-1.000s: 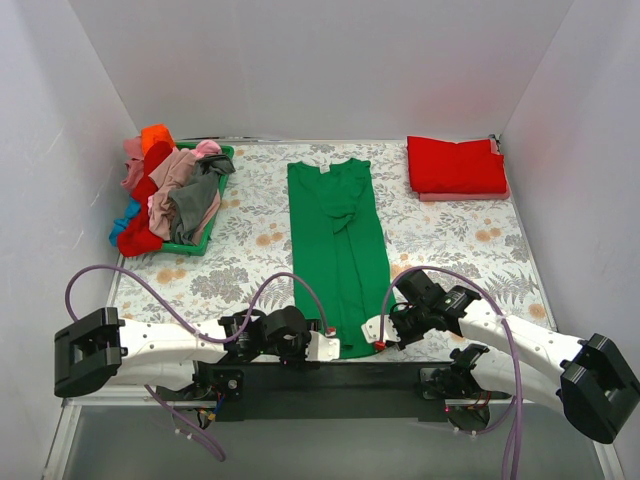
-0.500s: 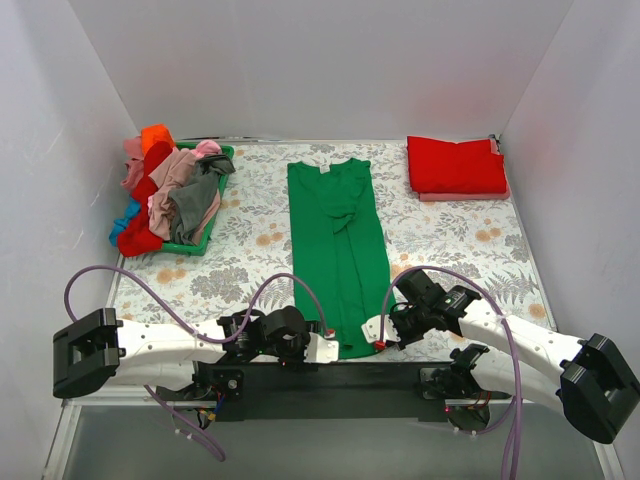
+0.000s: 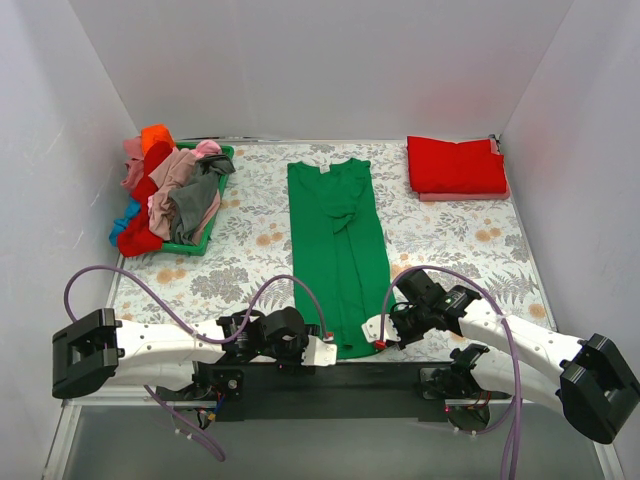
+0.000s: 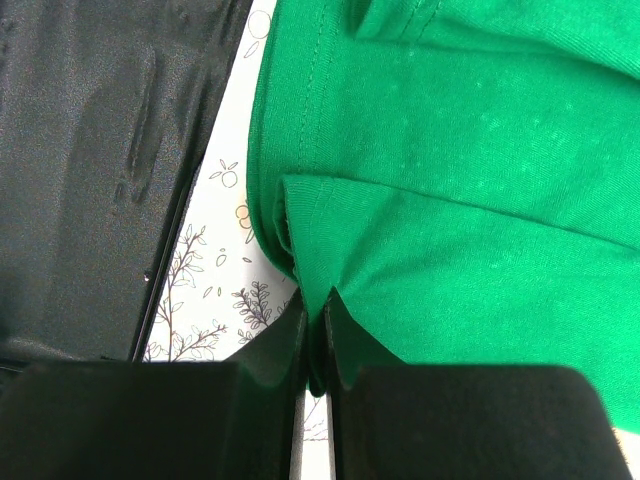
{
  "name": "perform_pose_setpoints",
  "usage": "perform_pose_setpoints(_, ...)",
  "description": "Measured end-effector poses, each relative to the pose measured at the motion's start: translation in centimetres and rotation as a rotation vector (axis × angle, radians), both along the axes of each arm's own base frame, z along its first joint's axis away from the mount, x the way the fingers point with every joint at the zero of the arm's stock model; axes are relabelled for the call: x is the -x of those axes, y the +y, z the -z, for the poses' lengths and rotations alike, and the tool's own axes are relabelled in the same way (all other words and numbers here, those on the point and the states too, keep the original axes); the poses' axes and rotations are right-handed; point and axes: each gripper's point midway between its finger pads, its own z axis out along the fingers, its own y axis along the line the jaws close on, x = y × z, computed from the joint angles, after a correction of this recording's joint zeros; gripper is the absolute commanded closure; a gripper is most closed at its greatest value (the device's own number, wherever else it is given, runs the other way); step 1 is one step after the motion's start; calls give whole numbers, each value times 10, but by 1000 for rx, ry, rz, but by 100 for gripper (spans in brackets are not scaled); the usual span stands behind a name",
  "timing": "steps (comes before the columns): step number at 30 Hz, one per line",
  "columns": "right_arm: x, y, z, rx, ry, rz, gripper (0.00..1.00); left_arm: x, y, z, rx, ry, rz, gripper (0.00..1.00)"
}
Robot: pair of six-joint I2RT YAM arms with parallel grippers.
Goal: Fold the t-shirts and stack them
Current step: Fold the tshirt
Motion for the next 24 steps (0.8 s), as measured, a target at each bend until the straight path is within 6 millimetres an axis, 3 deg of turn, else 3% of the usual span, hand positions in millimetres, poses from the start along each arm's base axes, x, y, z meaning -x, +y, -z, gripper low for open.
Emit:
perform_pose_setpoints(6,0,0,0,-2,2,0,99,-3,1,0,-6,-15,-3,55)
perform_pose_setpoints(17,0,0,0,-5,4,4,99,-6,1,0,-4,-29,-13,53)
perform_pose_setpoints(24,0,0,-1,-7,7,3,99,-4,-1,2,-4,-19,-7,63)
